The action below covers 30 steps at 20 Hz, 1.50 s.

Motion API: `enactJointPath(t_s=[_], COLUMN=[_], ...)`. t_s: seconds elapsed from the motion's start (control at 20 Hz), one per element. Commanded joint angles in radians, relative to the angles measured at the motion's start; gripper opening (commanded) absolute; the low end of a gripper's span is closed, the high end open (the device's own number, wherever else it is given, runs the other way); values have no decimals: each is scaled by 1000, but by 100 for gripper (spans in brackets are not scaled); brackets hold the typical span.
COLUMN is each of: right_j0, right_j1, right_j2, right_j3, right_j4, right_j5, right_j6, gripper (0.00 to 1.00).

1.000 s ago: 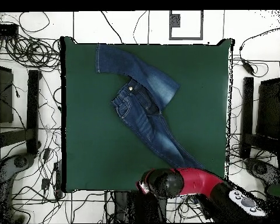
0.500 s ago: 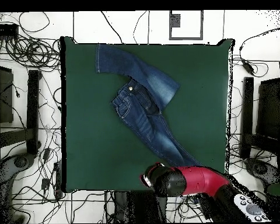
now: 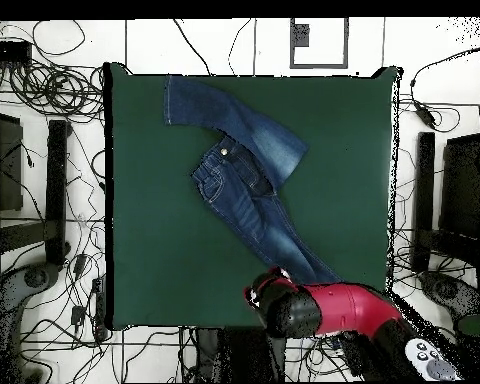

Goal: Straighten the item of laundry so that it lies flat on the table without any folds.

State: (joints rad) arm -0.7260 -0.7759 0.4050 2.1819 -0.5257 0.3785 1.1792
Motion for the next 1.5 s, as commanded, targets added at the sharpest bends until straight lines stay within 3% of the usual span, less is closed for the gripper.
enactJointPath(t_s=[0.05,0.35,0.8,1.15,1.35,1.5], right_j0=[53,54,134,194,152,139], right_j1=[-35,-19,40,68,35,-17], right_j2=[85,98,50,4,46,28], right_j3=[-106,-178,-359,-471,-431,-409], right_j4=[52,77,50,105,123,163], right_j5=[38,105,247,311,268,311], right_j6=[89,51,17,133,83,92], gripper=[0,0,0,0,0,0])
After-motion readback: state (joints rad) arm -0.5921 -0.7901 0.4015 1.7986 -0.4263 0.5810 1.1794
